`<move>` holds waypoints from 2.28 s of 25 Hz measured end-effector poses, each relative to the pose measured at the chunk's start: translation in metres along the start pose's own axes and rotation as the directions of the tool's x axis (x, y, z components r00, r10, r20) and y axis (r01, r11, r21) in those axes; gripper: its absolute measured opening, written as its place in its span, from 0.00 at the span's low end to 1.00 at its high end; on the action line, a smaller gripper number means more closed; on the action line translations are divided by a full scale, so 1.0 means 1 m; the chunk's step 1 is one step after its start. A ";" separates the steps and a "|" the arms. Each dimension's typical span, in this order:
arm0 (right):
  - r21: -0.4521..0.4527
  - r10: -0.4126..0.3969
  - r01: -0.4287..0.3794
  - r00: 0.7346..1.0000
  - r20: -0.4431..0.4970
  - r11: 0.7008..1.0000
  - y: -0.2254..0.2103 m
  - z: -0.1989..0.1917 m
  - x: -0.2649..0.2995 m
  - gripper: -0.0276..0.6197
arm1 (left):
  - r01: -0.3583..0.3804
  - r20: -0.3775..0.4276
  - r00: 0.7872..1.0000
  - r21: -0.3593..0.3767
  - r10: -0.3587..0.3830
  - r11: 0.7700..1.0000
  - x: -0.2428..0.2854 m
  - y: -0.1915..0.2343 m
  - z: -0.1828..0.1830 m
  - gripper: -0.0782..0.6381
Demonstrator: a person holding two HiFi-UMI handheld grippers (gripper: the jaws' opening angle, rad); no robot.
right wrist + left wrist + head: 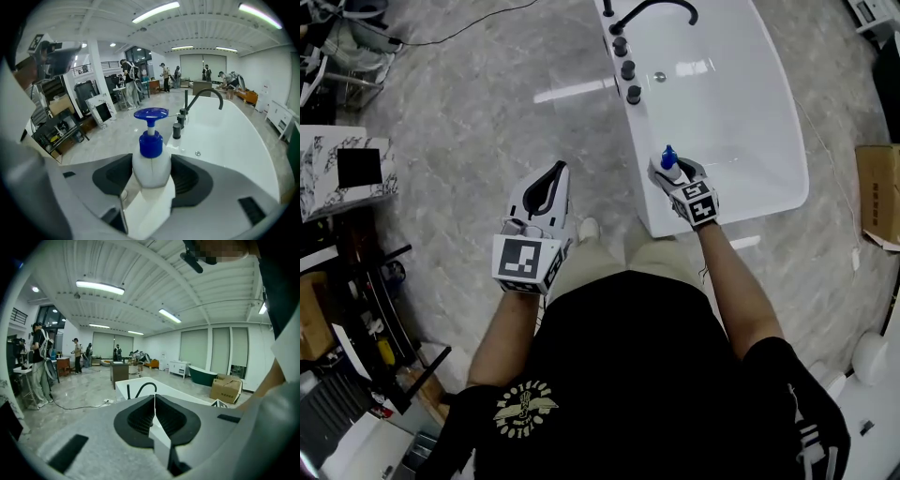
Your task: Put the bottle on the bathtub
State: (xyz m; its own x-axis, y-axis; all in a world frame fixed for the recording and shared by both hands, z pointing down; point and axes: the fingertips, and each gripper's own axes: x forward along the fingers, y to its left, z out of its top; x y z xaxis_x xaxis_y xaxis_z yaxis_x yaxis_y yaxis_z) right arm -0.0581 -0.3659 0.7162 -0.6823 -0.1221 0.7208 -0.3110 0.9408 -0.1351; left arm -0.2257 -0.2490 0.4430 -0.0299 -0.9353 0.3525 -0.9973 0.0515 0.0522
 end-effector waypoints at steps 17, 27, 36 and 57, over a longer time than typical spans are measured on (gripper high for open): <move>-0.096 -0.011 0.002 0.996 -0.094 0.995 0.014 -0.067 0.064 0.44 | -0.039 -0.071 0.997 0.029 0.041 0.999 -0.027 -0.004 -0.027 0.13; -0.135 -0.048 0.024 0.984 -0.174 0.991 0.010 -0.074 0.051 0.44 | 0.006 -0.041 0.999 0.052 -0.004 0.999 -0.024 -0.004 -0.008 0.13; -0.049 -0.132 0.129 0.989 -0.062 0.990 -0.004 -0.060 -0.019 0.44 | 0.087 0.047 0.995 0.053 -0.089 0.995 -0.009 -0.008 0.026 0.13; 0.465 -0.696 0.519 0.498 0.517 0.717 0.082 0.071 -0.373 0.06 | 0.545 0.110 0.808 0.232 -0.579 0.806 0.006 -0.112 0.062 0.12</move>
State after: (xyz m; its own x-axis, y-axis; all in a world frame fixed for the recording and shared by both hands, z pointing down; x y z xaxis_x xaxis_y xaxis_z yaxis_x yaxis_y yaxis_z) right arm 0.1241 -0.2661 0.3881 -0.4653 -0.8793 0.1014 -0.8850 0.4639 -0.0385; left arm -0.1183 -0.2817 0.3815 0.5456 -0.8242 0.1519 -0.8352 -0.5497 0.0177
